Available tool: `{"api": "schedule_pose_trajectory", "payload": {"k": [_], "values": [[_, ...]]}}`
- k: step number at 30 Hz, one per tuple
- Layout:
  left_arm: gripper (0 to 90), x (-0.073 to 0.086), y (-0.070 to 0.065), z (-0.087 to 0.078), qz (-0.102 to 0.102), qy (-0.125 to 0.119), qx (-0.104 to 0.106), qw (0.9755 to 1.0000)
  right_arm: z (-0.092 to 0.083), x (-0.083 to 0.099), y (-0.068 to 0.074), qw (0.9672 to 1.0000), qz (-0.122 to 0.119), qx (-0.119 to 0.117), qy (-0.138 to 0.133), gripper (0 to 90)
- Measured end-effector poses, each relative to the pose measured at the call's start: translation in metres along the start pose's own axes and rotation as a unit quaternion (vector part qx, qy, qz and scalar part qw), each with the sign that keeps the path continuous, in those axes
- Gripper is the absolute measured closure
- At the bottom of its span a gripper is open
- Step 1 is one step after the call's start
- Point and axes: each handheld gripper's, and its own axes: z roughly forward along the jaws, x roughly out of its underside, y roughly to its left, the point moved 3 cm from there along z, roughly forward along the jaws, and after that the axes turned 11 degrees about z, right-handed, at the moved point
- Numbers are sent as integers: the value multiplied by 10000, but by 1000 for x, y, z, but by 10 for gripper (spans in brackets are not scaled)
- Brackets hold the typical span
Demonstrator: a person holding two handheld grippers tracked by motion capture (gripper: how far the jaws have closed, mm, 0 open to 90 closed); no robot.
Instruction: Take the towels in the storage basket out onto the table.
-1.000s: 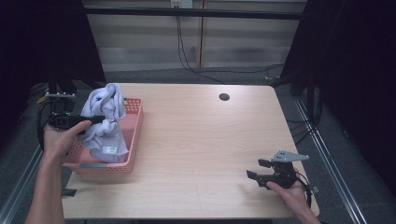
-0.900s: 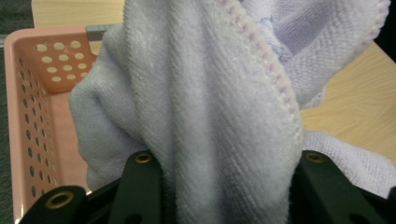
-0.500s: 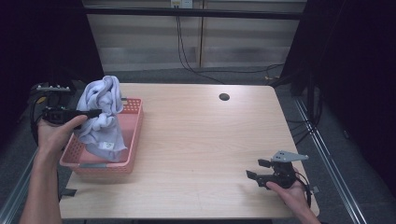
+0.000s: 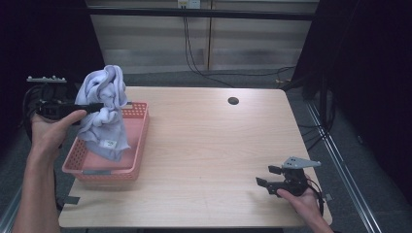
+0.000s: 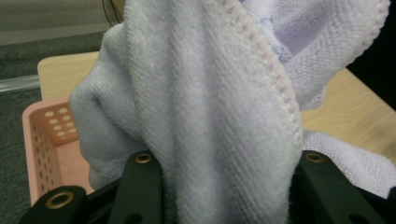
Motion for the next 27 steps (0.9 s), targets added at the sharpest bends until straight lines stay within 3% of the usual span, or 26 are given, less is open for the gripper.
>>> {"api": "schedule_pose_trajectory", "payload": {"k": [2, 5, 13, 16, 21, 27], "values": [[596, -3, -3, -3, 110, 42, -12, 9999, 0, 0, 0, 10000, -5, -3, -2, 266], [596, -9, -7, -8, 124, -86, -71, 9999, 0, 0, 0, 10000, -38, -11, -6, 266], [596, -25, -25, -13, 292, -263, 17, 9992, 0, 0, 0, 10000, -7, -14, 1, 266], [595, -29, -35, -8, 395, -319, 150, 9986, 0, 0, 1, 10000, -20, -22, -2, 266], [595, -31, -55, 9, 391, -384, 353, 9979, 0, 0, -1, 10000, -31, -14, -16, 266], [593, -46, -86, 31, 638, -399, 686, 9948, 0, -1, -1, 10000, -14, -17, -13, 266]]}}
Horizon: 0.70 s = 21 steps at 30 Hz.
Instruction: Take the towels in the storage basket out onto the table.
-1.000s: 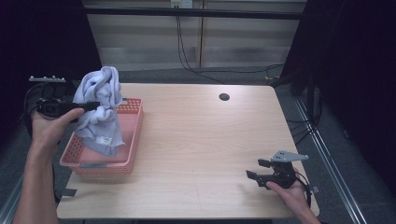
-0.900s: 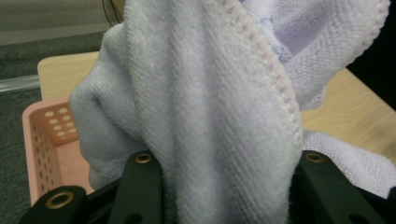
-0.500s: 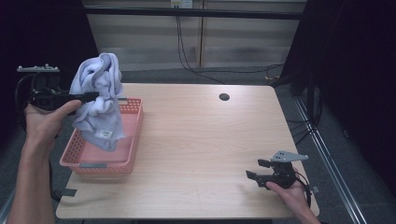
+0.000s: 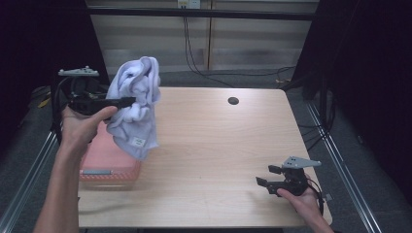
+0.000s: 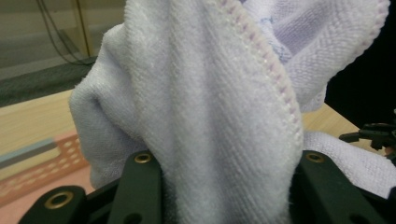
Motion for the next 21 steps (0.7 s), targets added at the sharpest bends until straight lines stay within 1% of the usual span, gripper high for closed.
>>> {"api": "schedule_pose_trajectory", "payload": {"k": [1, 3, 4, 5, 6, 7, 11, 12, 15, 16, 18, 20, 21], "values": [[592, -2, -5, 5, 47, -26, 59, 10000, 0, 0, 0, 10000, -8, 6, -2, 266], [591, -2, -10, 14, 75, -55, 203, 9998, 0, 0, 0, 10000, -23, 22, -13, 267], [591, -2, -13, 20, 75, -41, 258, 9996, -1, 0, 0, 10000, -12, 3, -16, 266], [591, -1, -16, 27, 118, 18, 274, 9996, -1, 1, 0, 10000, 21, 10, -9, 264], [591, 0, -20, 33, 133, 66, 269, 9995, -1, 1, 0, 10000, 23, 6, -6, 264], [591, 1, -23, 40, 125, 84, 309, 9994, -1, 1, 0, 10000, 20, 0, -11, 264], [591, 4, -37, 63, 162, 116, 570, 9982, -2, 0, -1, 10000, -8, -12, -37, 264], [591, 5, -40, 66, 180, 146, 566, 9981, -2, 0, -1, 10000, 3, -5, -57, 264], [591, 6, -50, 76, 238, 160, 714, 9970, -2, 0, -2, 10000, 30, 14, -39, 264], [591, 7, -53, 80, 260, 163, 731, 9969, -2, 0, -2, 10000, 17, 16, -42, 264], [590, 9, -61, 87, 301, 246, 733, 9966, -3, 0, -2, 10000, 11, 23, -47, 264], [590, 12, -70, 94, 386, 284, 835, 9954, -3, 0, -2, 10000, 13, 24, -50, 264], [589, 14, -75, 98, 387, 273, 884, 9950, -3, 0, -2, 10000, 12, 25, -53, 264]]}}
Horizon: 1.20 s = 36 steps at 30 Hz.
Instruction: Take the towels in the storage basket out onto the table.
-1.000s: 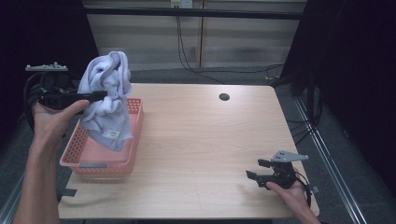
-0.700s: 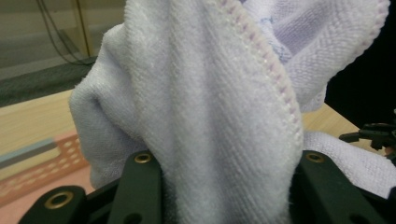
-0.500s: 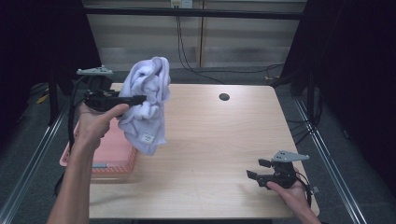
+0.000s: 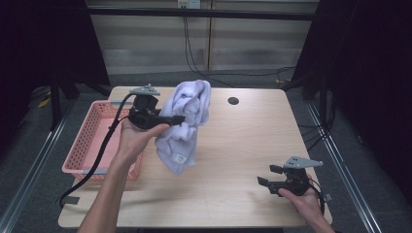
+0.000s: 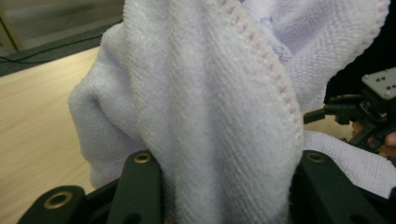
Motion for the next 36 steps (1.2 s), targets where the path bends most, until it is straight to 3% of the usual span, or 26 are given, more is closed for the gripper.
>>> {"api": "schedule_pose_trajectory", "payload": {"k": [6, 10, 15, 18, 22, 24, 26, 28, 29, 32, 36], "values": [[584, 13, -24, 37, 200, 294, 282, 9990, -1, 0, -1, 10000, 2, 5, -19, 265], [579, 25, -36, 62, 197, 407, 467, 9979, -1, -1, -1, 10000, 5, 0, -38, 265], [569, 48, -50, 96, 372, 727, 790, 9935, -1, -1, -1, 10000, -5, -9, -39, 265], [562, 62, -55, 113, 413, 938, 843, 9912, -3, 0, -1, 10000, 26, -16, -43, 265], [517, 78, -58, 132, 336, 993, 975, 9897, -4, -1, -3, 10000, 34, 15, -81, 267], [475, 84, -64, 141, 394, 1011, 1029, 9888, -4, -1, -3, 9999, 101, -33, -113, 267], [427, 92, -68, 147, 375, 1019, 1103, 9879, -3, -1, -2, 9999, 65, -13, -86, 267], [385, 95, -70, 151, 499, 923, 1157, 9877, -2, -1, -1, 9999, 42, -41, -85, 267], [351, 94, -71, 151, 424, 880, 1221, 9877, -3, -1, -1, 10000, -22, -22, -73, 267], [262, 90, -71, 145, 476, 806, 1322, 9868, -4, -1, -1, 10000, 13, -28, -84, 267], [181, 80, -72, 131, 449, 623, 1307, 9884, -5, -1, 0, 9999, 21, -39, -112, 267]]}}
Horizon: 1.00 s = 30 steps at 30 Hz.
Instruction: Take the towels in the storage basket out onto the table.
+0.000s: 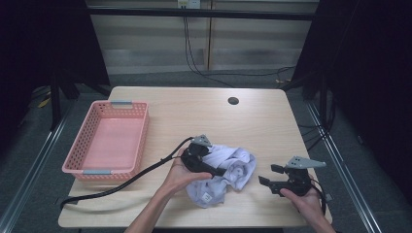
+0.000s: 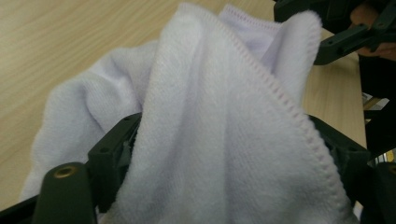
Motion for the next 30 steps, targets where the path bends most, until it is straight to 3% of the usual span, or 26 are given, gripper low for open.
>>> {"api": "schedule_pose_trajectory", "payload": {"k": [3, 5, 9, 11, 18, 22, 24, 26, 27, 28, 30], "values": [[198, -6, -7, -11, 97, -137, -43, 9998, -2, -1, 0, 10000, 27, -4, -54, 267], [220, -8, -14, -19, 218, -188, -236, 9993, -3, -2, -1, 9999, 43, 14, -117, 266], [208, -8, -23, -30, 204, -159, -203, 9995, -4, -7, 1, 9998, 46, -7, -177, 264], [234, -5, -26, -38, 202, -257, -276, 9991, -5, -10, 4, 9998, -1, -37, -211, 265], [255, 21, -23, -68, -207, -348, -540, 9977, -4, -22, 20, 9992, -136, -210, -313, 272], [312, 38, -28, -76, -286, -257, -630, 9973, -1, -33, 30, 9987, -253, -333, -296, 306], [439, 47, -35, -77, -456, -271, -466, 9975, 1, -40, 37, 9980, -270, -482, -319, 305], [444, 53, -45, -79, -371, -119, -675, 9970, 4, -48, 45, 9969, -338, -610, -361, 307], [444, 55, -48, -81, -346, -130, -651, 9972, 6, -51, 50, 9965, -372, -639, -379, 307], [445, 56, -51, -82, -382, -244, -567, 9974, 8, -54, 54, 9959, -397, -709, -389, 314], [455, 57, -48, -83, -417, -350, -694, 9961, 16, -57, 61, 9952, -490, -793, -311, 341]]}}
